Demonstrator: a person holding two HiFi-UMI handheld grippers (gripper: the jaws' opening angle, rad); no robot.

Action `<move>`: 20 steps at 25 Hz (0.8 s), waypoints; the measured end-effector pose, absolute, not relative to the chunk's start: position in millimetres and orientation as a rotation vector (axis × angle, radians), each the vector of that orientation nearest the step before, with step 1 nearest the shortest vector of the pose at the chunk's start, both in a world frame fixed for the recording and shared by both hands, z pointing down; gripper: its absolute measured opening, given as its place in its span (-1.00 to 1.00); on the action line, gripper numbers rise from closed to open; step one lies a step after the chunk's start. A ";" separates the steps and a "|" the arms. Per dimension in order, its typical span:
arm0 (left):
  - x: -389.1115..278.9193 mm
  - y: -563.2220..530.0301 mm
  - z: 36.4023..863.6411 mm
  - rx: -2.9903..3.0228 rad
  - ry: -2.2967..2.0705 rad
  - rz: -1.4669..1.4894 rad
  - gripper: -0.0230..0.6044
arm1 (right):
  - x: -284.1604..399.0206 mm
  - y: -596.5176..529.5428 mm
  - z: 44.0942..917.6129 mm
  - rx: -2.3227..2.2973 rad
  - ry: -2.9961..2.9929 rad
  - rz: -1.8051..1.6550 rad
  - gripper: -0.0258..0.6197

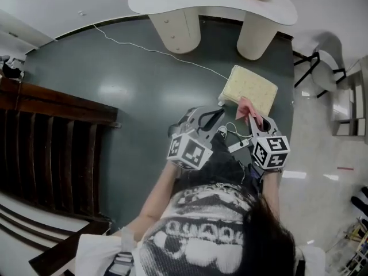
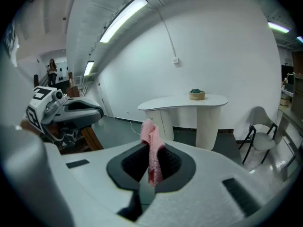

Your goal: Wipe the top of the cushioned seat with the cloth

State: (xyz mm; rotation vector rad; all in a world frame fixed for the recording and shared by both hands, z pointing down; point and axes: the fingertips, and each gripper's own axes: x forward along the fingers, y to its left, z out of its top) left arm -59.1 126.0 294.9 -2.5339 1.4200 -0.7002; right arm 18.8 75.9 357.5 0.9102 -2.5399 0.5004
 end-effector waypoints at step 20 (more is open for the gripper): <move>-19.8 -31.8 320.8 -2.556 1.117 -0.824 -0.91 | 61.2 -68.4 389.3 1.098 -2.477 0.658 -0.89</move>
